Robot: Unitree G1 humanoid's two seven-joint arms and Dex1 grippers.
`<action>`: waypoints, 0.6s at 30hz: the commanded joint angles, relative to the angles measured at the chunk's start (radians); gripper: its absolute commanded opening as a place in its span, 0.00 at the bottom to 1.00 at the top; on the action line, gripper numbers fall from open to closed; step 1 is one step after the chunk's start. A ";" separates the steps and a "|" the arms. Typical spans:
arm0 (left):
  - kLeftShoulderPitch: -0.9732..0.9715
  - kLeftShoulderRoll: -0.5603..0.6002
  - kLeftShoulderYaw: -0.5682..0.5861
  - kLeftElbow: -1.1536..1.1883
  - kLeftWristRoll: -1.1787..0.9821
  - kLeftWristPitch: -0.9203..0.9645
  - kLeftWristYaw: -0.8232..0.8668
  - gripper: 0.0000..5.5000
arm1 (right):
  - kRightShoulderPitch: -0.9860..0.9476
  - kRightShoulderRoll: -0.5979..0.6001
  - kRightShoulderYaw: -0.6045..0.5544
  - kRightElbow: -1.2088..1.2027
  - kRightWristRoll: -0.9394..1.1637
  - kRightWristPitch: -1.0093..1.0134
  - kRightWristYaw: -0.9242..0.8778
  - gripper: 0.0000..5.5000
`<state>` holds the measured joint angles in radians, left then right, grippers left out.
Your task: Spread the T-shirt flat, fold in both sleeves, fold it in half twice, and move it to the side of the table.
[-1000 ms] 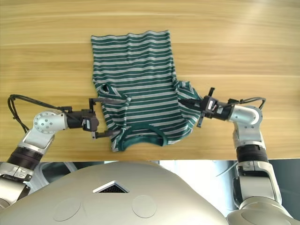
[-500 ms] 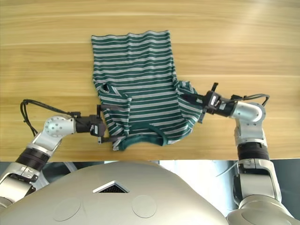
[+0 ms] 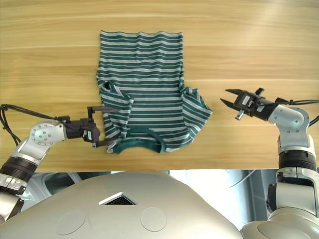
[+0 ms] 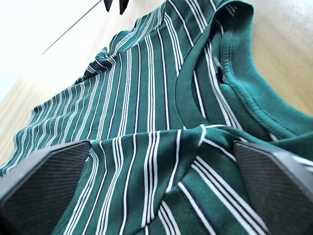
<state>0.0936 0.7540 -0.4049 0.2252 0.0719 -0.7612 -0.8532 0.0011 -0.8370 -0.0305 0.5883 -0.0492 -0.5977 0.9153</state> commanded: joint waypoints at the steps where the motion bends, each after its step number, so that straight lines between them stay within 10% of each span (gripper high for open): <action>1: 0.036 0.035 -0.015 0.034 0.068 0.044 -0.018 0.98 | 0.105 -0.033 0.028 -0.116 -0.030 -0.010 -0.001 0.48; 13: 0.025 0.021 -0.020 0.033 0.067 0.047 -0.007 0.98 | 0.184 -0.015 0.086 -0.198 -0.028 0.016 -0.012 0.92; 18: 0.022 0.015 -0.019 0.035 0.073 0.044 0.003 0.98 | 0.156 -0.017 0.111 -0.148 -0.042 0.009 -0.032 0.77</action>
<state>0.0944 0.7575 -0.4043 0.2264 0.0745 -0.7573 -0.8372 0.1486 -0.8522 0.0511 0.3990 -0.0336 -0.6144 0.8842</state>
